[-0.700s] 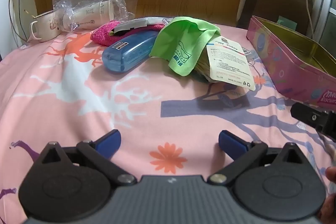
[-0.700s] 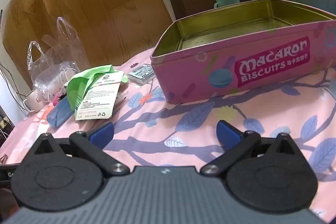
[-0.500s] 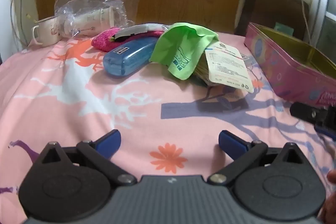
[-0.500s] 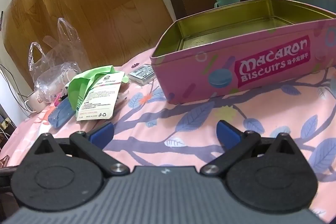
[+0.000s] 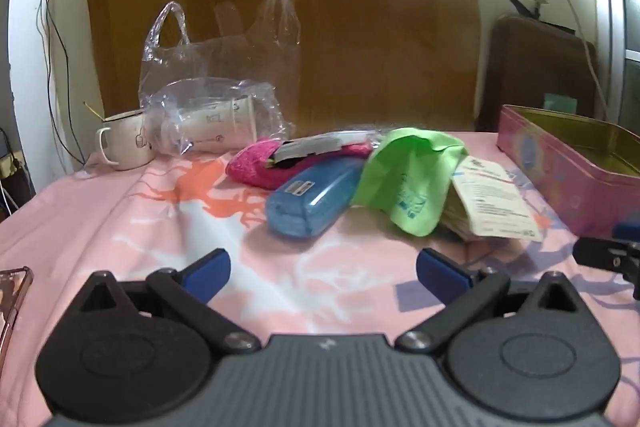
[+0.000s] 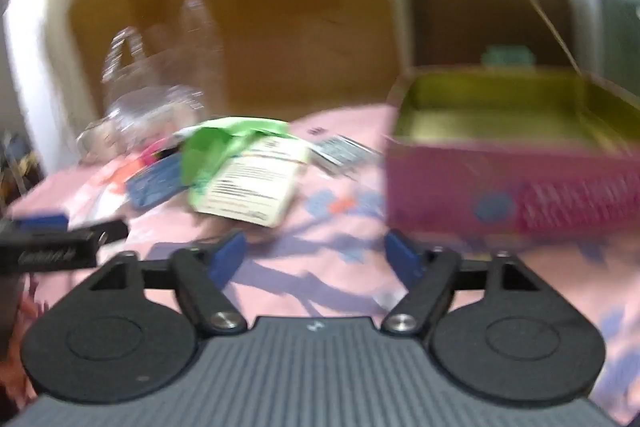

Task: Organize soft objects
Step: 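Move the left gripper toward the birthday-candle card beside the green cloth, then grasp the birthday-candle card with the left gripper and lift it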

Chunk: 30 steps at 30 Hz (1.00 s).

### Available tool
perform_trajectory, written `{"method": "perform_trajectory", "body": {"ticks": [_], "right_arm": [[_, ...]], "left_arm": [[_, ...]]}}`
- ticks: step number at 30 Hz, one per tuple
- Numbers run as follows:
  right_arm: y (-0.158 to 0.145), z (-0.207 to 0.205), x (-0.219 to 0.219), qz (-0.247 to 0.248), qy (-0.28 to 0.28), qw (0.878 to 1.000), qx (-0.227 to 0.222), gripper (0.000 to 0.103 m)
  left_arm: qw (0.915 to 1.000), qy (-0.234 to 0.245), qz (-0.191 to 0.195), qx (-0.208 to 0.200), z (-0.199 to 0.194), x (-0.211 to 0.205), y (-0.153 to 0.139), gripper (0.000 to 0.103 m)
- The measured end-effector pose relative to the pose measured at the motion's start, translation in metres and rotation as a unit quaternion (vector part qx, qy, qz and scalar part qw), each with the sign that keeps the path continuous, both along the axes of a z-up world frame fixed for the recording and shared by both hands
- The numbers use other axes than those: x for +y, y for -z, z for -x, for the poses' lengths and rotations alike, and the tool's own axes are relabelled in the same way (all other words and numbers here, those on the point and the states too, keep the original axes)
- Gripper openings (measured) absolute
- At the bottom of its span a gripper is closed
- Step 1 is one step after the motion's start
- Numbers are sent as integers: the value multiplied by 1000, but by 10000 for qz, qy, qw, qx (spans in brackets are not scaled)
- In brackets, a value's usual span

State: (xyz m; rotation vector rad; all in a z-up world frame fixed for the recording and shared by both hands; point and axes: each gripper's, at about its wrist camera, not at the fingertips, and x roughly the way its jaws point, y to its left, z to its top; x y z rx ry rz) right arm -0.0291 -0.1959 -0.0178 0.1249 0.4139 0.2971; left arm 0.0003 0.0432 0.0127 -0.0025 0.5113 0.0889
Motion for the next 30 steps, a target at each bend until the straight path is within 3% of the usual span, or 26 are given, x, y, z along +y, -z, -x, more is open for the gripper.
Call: {"method": "perform_trajectory", "body": {"ticks": [2,5,10,11,12,14,15,19,22,25,28,29,30], "right_arm": [[-7,-6,15,315,-290,9990,-158,70],[-12,-24,33,507,-588,9969,-146,70],[-10,-78,41,116,-700,9966,421,68],[-7,-77,40,20,-742,9960,490,48],[-5,-84,40,-66,-755,9953,603,38],[-5,-91,36,-360,-806,9931,768,21],[-6,-77,36,-397,-792,9939,657,18],[-10,-45,27,-63,-770,9966,268,16],[-8,-9,20,423,-716,9965,-98,14],[-7,30,17,1225,-675,9880,-649,13],[-9,52,24,1569,-1313,9757,-779,15],[-11,56,24,1392,-1620,9740,-758,16],[-13,59,25,1017,-2070,9713,-585,26]], "left_arm": [[9993,87,276,216,-8,7,5,102],[9984,98,547,68,-7,16,4,99],[9955,171,932,-86,-2,28,6,96],[9949,222,974,-111,0,29,7,95],[9946,266,992,-140,3,28,8,94],[9939,368,1027,-182,5,27,8,93],[9936,400,1037,-196,5,27,8,93],[9882,856,1263,-142,6,24,8,90],[9710,1463,1889,37,5,14,3,90],[9562,2012,2119,148,5,-4,-4,90],[9471,2220,2307,235,5,-12,-10,90],[9455,2214,2369,292,4,-11,-11,89],[9453,2174,2407,350,3,-10,-11,86]]}}
